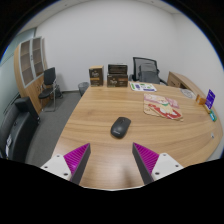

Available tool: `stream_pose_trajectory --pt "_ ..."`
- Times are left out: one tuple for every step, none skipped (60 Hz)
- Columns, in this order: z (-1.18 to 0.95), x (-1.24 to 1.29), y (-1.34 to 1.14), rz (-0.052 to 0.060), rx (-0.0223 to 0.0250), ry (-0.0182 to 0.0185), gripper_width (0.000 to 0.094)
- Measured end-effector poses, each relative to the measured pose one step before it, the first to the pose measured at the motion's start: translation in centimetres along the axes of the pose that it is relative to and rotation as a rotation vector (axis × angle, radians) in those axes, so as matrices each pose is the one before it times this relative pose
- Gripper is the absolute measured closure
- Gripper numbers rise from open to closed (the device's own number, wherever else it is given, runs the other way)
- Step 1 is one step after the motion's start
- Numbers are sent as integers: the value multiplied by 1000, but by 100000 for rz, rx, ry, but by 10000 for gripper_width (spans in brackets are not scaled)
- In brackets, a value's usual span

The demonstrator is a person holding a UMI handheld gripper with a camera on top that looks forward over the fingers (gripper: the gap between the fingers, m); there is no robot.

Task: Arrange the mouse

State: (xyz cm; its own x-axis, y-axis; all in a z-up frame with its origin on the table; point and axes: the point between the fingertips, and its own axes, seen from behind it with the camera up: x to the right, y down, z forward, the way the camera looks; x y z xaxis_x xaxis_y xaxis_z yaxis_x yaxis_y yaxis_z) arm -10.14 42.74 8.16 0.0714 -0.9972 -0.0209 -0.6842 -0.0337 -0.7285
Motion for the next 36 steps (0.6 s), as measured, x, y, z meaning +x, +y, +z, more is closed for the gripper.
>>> stream_pose_trajectory --pt "379 -6 22 96 -121 98 60" --pt "382 4 7 216 -211 47 60" --pt "489 -67 55 240 -8 9 60" --pt "407 -30 -11 170 -85 -29 59" --pt "352 -8 -28 -5 -39 27 59" --pt "372 21 -13 -109 17 144 60" --pt "344 63 -59 -158 -216 346 60" --pt "354 107 -29 -69 -129 446 60" --pt "377 123 -42 56 -67 535 59" --pt "379 80 -50 157 17 415 60" --pt "376 54 -65 196 44 217 60" --pt "355 6 -56 190 5 113 61" --pt "400 60 -45 195 -6 210 62" --pt "382 134 -72 225 6 258 60" --pt "419 80 -34 151 -40 379 60" --pt "413 87 -19 142 -74 322 58" --pt "407 83 -32 93 -123 283 60" --pt "385 62 -34 92 -108 221 59" --pt "365 50 -42 46 -47 131 59" --pt "335 37 -72 46 27 103 61" --pt "340 120 -122 26 -5 209 60" --pt "363 104 -88 -11 123 320 60" --pt "343 96 -69 -107 -2 360 61" --pt "372 83 -62 -138 -29 320 62" --pt "361 52 -52 -82 -56 212 61" --pt "358 40 -35 106 -146 125 61" --pt "310 61 -40 191 -243 -28 61" --pt "339 51 -37 280 -223 130 61" --pt "350 64 -33 272 -206 166 62" --pt "345 61 -25 220 -175 174 62" --pt "337 41 -27 203 -200 108 62" --pt "353 56 -21 60 -213 67 62" --pt "337 56 -7 -67 -243 96 62" --pt "326 72 25 -127 -300 251 61" --pt "352 99 24 -125 -323 312 60" --pt "335 17 21 47 -285 272 60"
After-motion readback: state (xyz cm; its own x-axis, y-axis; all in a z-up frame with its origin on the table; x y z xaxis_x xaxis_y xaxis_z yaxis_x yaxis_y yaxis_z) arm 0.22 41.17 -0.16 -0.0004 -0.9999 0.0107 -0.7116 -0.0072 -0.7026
